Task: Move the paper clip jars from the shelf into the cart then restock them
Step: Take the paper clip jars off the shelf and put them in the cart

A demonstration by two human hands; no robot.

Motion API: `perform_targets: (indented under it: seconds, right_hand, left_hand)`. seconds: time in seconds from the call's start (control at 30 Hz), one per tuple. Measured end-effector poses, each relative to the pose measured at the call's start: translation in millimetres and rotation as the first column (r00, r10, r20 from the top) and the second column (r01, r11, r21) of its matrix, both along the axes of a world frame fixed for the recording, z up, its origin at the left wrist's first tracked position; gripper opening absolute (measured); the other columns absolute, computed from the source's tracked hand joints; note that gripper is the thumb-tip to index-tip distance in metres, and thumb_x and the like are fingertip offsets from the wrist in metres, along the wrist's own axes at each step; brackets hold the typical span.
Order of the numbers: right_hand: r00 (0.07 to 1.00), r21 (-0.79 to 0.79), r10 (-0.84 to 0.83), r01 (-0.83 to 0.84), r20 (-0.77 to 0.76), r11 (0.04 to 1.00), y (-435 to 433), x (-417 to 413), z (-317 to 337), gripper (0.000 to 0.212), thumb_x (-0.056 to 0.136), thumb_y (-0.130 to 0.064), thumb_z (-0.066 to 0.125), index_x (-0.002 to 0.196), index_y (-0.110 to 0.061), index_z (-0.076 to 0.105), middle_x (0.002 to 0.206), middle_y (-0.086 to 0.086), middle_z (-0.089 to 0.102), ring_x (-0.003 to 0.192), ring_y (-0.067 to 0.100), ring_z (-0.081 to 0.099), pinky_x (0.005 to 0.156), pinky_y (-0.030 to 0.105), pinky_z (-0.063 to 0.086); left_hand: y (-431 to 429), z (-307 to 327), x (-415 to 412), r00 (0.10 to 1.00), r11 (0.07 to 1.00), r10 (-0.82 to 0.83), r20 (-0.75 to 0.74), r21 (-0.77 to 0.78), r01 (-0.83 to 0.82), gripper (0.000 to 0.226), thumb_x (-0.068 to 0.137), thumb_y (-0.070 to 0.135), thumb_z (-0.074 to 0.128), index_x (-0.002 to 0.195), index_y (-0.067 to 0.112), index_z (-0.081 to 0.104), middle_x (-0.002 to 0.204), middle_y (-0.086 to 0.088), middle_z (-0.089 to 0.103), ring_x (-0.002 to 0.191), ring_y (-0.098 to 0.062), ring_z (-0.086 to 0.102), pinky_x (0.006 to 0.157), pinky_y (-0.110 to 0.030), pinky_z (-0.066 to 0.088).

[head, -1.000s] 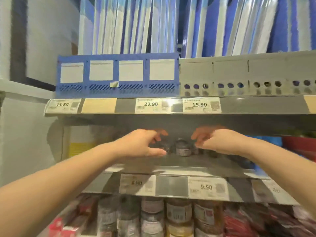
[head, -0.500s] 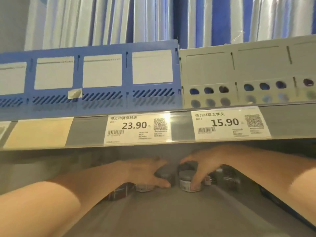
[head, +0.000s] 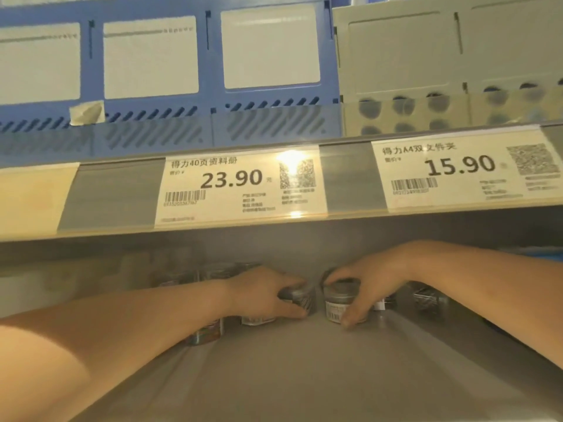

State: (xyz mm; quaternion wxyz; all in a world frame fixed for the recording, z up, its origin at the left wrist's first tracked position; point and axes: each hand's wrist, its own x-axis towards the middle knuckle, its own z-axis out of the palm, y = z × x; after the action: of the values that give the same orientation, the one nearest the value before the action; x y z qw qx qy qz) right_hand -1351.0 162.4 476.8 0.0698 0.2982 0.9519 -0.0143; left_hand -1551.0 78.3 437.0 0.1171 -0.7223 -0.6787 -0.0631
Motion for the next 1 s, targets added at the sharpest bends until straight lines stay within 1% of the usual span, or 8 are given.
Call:
perform_targets:
  seconds: [0.13,0.27,0.43,0.5,0.6,0.73,0.9,1.0]
  right_hand:
    - [0.999,-0.017,-0.002,0.001,-0.033,1.000,3,0,-2,0.086,0.074,-0.054,0.071,0.145,-0.037,0.025,0.150,-0.011,0.028,0.135,0.012,0.031,0.110,0.028,0.028]
    - [0.999,-0.019,0.024,-0.024,-0.036,1.000,3,2,0,0.084,0.074,-0.053,0.072,0.144,-0.037,0.027,0.147,-0.013,0.031,0.132,0.010,0.034,0.107,0.024,0.030]
    - [0.998,0.000,0.031,-0.031,-0.054,1.000,-2,2,0,0.076,0.073,-0.046,0.075,0.138,-0.039,0.034,0.136,-0.007,0.045,0.114,0.012,0.046,0.093,0.022,0.038]
    - [0.997,0.002,0.032,-0.032,-0.075,0.999,-4,2,-1,0.075,0.072,-0.045,0.076,0.136,-0.038,0.037,0.133,-0.007,0.046,0.110,0.011,0.046,0.090,0.022,0.039]
    - [0.995,0.022,0.035,-0.033,-0.098,0.999,-7,3,-1,0.075,0.071,-0.047,0.076,0.135,-0.038,0.039,0.129,-0.009,0.047,0.109,0.011,0.047,0.094,0.023,0.040]
    - [0.994,0.066,0.045,-0.038,-0.104,0.997,-13,4,-1,0.075,0.069,-0.052,0.076,0.134,-0.037,0.042,0.129,-0.009,0.047,0.101,0.008,0.043,0.086,0.022,0.037]
    - [0.990,0.168,0.097,-0.078,-0.107,0.983,-24,11,6,0.074,0.069,-0.052,0.075,0.133,-0.031,0.045,0.122,-0.007,0.052,0.094,0.008,0.044,0.072,0.018,0.037]
    - [0.982,0.179,0.105,-0.077,-0.154,0.981,-32,24,10,0.070,0.067,-0.053,0.076,0.128,-0.033,0.047,0.112,-0.010,0.052,0.097,0.010,0.050,0.081,0.024,0.045]
  left_hand:
    - [0,1,-1,0.998,1.000,0.004,0.055,0.028,-0.005,0.064,0.079,0.057,0.062,0.135,0.033,0.043,0.129,0.007,0.055,0.116,-0.012,0.050,0.090,-0.018,0.036]
    - [-3,4,4,0.996,1.000,-0.022,0.089,0.020,0.021,0.061,0.077,0.053,0.066,0.130,0.031,0.046,0.121,0.008,0.055,0.104,-0.006,0.048,0.081,-0.016,0.032]
    - [-6,5,9,1.000,1.000,0.005,0.026,-0.027,-0.004,0.079,0.075,0.058,0.065,0.140,0.024,0.035,0.133,0.005,0.046,0.123,-0.014,0.044,0.092,-0.016,0.031]
    - [-7,4,12,1.000,0.998,0.014,0.007,-0.064,-0.013,0.083,0.075,0.061,0.063,0.141,0.021,0.033,0.135,0.003,0.045,0.124,-0.016,0.043,0.098,-0.019,0.032]
    - [-9,3,17,0.998,0.995,0.045,0.044,-0.087,-0.041,0.075,0.074,0.063,0.061,0.133,0.022,0.040,0.125,0.002,0.054,0.109,-0.015,0.052,0.094,-0.027,0.042]
    - [-15,4,22,0.996,0.998,0.051,0.079,-0.041,-0.048,0.070,0.071,0.064,0.065,0.121,0.020,0.045,0.094,0.009,0.056,0.087,-0.012,0.054,0.075,-0.026,0.044]
    - [-26,14,32,0.996,1.000,0.010,0.094,-0.023,-0.007,0.073,0.065,0.063,0.071,0.121,0.024,0.045,0.108,0.004,0.063,0.093,-0.011,0.057,0.081,-0.024,0.046]
    - [-37,24,42,0.995,1.000,0.006,0.102,-0.004,-0.005,0.072,0.063,0.063,0.072,0.120,0.028,0.047,0.112,0.008,0.062,0.099,-0.010,0.056,0.088,-0.025,0.046]
